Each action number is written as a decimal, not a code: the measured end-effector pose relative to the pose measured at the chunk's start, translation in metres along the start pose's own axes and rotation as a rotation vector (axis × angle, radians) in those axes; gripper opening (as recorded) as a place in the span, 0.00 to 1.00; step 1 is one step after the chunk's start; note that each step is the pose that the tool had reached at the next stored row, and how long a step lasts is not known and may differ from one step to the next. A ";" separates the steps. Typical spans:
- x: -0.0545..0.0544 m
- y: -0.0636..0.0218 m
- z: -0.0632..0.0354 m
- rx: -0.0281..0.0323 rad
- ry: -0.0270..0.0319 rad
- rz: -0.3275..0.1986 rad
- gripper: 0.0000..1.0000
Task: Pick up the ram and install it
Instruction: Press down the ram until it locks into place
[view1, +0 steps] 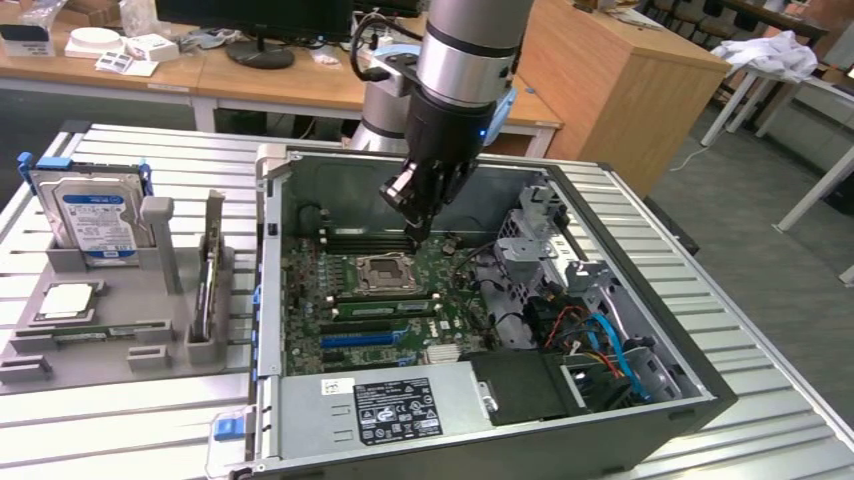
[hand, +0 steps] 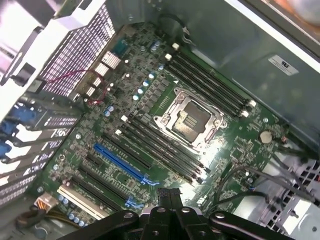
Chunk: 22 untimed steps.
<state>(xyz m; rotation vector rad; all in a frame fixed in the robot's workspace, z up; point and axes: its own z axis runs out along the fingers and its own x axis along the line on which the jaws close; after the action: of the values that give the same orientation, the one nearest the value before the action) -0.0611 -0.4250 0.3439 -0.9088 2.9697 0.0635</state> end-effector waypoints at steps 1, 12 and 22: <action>0.000 0.0002 0.0000 0.0005 -0.0003 0.011 0.11; 0.005 0.0036 -0.0001 0.0059 -0.0037 0.125 0.11; 0.009 0.0070 -0.0001 0.0107 -0.0069 0.227 0.11</action>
<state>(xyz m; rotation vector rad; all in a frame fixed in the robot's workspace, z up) -0.0729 -0.4245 0.3438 -0.5656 3.0490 0.0564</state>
